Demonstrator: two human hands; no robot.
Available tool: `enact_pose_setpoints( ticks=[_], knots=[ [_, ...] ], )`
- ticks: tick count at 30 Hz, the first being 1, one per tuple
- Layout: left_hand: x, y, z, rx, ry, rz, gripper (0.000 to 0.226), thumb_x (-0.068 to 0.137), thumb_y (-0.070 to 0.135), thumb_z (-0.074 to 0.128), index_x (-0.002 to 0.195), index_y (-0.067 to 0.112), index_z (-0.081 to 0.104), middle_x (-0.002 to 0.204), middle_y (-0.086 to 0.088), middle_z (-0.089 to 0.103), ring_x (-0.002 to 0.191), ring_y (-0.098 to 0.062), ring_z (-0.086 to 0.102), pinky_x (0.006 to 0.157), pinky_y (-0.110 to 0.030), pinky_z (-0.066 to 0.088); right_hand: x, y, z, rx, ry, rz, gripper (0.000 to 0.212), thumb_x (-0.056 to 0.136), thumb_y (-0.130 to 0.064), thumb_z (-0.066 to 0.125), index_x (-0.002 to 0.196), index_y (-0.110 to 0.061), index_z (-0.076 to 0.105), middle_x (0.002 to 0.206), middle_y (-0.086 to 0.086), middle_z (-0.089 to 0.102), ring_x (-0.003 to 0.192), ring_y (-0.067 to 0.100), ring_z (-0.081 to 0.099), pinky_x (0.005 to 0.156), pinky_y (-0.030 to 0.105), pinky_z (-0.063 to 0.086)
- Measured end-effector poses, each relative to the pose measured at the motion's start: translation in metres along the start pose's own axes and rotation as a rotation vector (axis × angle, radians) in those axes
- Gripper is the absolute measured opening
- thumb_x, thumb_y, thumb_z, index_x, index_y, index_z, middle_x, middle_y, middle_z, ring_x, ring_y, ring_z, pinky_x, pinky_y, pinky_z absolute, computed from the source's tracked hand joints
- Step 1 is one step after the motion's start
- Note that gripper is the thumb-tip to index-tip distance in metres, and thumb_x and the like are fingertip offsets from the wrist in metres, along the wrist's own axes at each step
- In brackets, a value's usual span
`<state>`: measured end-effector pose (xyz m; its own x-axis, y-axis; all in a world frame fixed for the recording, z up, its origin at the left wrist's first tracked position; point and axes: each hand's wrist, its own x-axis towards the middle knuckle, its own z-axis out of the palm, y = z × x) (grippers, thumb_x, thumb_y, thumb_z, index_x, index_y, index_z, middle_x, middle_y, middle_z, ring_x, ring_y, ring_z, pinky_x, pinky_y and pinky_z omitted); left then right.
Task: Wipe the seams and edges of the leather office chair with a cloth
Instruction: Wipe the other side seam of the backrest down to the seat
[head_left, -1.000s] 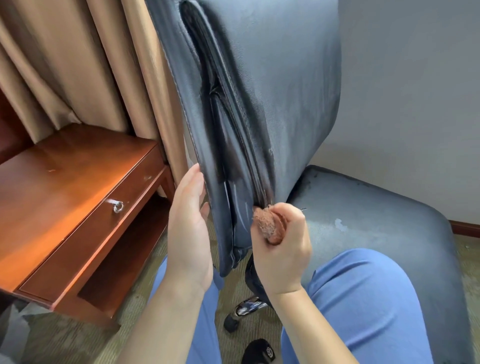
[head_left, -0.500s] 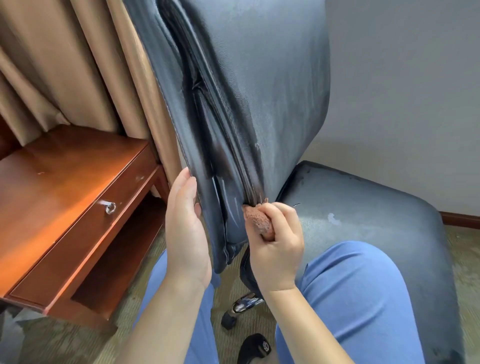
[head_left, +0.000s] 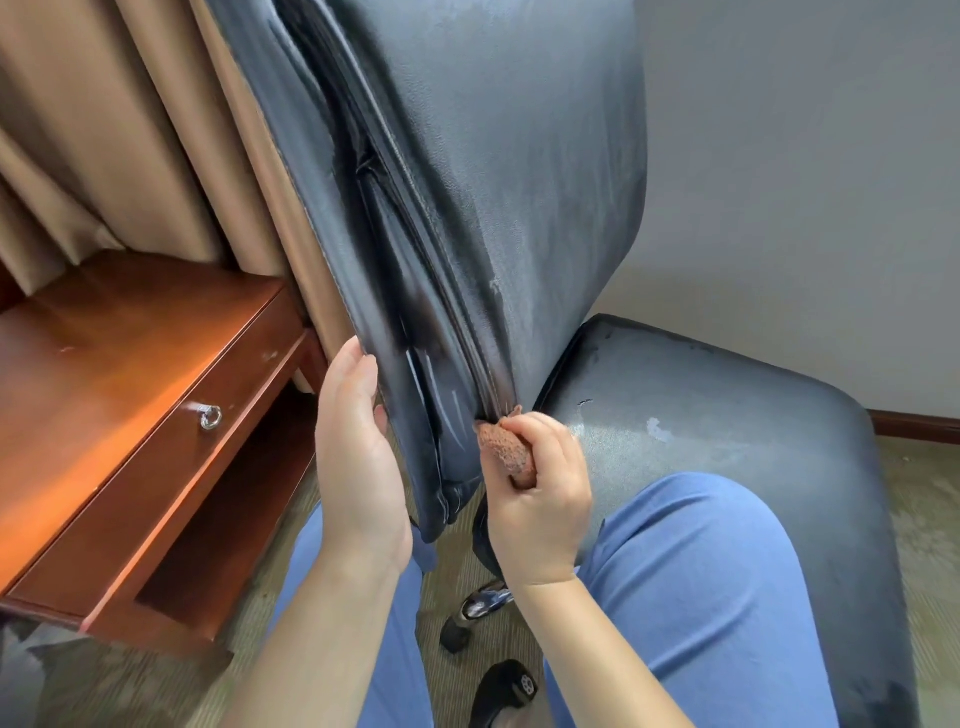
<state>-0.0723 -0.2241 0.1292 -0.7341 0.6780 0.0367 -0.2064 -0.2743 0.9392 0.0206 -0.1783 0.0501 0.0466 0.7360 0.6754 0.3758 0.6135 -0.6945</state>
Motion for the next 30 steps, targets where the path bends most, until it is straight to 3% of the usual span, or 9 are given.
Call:
enact_pose_setpoints(
  ticks=[10, 14, 17, 21, 25, 27, 30],
  knots=[
    [-0.005, 0.0, 0.003, 0.01, 0.023, -0.013, 0.034, 0.1, 0.029, 0.041, 0.127, 0.02, 0.061, 0.129, 0.003, 0.063, 0.123, -0.01, 0.055, 0.11, -0.037, 0.038, 0.029, -0.028, 0.003, 0.106, 0.086, -0.057, 0.018, 0.08, -0.015, 0.073, 0.095, -0.007, 0.068, 0.097, 0.001, 0.068, 0.09, 0.015, 0.062, 0.085, 0.022, 0.047],
    [-0.004, 0.001, 0.003, -0.009, 0.041, -0.047, 0.038, 0.1, 0.029, 0.041, 0.134, 0.02, 0.056, 0.133, 0.005, 0.06, 0.125, -0.007, 0.053, 0.11, -0.034, 0.038, 0.005, -0.004, 0.001, 0.04, 0.025, -0.011, 0.017, 0.082, -0.02, 0.071, 0.095, -0.011, 0.067, 0.095, -0.003, 0.067, 0.088, 0.013, 0.061, 0.082, 0.021, 0.047],
    [-0.006, 0.001, 0.004, -0.006, 0.035, -0.038, 0.037, 0.101, 0.026, 0.038, 0.132, 0.02, 0.057, 0.132, 0.005, 0.061, 0.123, -0.007, 0.054, 0.103, -0.028, 0.042, -0.013, 0.007, 0.0, -0.003, -0.006, 0.092, 0.02, 0.081, -0.031, 0.066, 0.097, -0.021, 0.061, 0.089, -0.007, 0.065, 0.083, 0.01, 0.058, 0.077, 0.012, 0.04],
    [-0.01, 0.003, 0.005, -0.006, 0.039, -0.029, 0.029, 0.101, 0.024, 0.04, 0.113, 0.028, 0.066, 0.12, 0.009, 0.067, 0.115, -0.004, 0.059, 0.094, -0.023, 0.043, -0.009, -0.001, 0.0, 0.035, 0.025, 0.201, 0.027, 0.077, -0.037, 0.066, 0.1, -0.029, 0.053, 0.086, -0.011, 0.064, 0.08, 0.009, 0.059, 0.07, 0.015, 0.042],
    [-0.013, 0.006, 0.007, 0.005, 0.036, -0.034, 0.036, 0.101, 0.022, 0.038, 0.091, 0.033, 0.07, 0.097, 0.016, 0.072, 0.096, 0.004, 0.064, 0.082, -0.017, 0.046, 0.013, -0.027, 0.0, 0.175, 0.083, 0.13, 0.026, 0.079, -0.029, 0.073, 0.098, -0.024, 0.055, 0.092, -0.009, 0.064, 0.083, 0.015, 0.063, 0.073, 0.029, 0.05],
    [-0.012, 0.007, 0.007, 0.008, 0.05, -0.047, 0.032, 0.101, 0.024, 0.04, 0.093, 0.033, 0.07, 0.103, 0.013, 0.071, 0.103, 0.0, 0.063, 0.091, -0.02, 0.046, 0.021, -0.032, 0.004, 0.172, 0.092, 0.089, 0.024, 0.081, -0.03, 0.07, 0.098, -0.023, 0.055, 0.093, -0.007, 0.064, 0.084, 0.017, 0.063, 0.074, 0.028, 0.05],
    [-0.011, 0.006, 0.004, -0.025, 0.071, -0.095, 0.027, 0.1, 0.028, 0.042, 0.114, 0.026, 0.065, 0.12, 0.008, 0.067, 0.117, -0.006, 0.058, 0.103, -0.029, 0.04, 0.014, -0.021, 0.005, 0.117, 0.082, 0.095, 0.022, 0.082, -0.032, 0.067, 0.099, -0.023, 0.057, 0.092, -0.005, 0.065, 0.084, 0.013, 0.062, 0.076, 0.02, 0.047]
  ],
)
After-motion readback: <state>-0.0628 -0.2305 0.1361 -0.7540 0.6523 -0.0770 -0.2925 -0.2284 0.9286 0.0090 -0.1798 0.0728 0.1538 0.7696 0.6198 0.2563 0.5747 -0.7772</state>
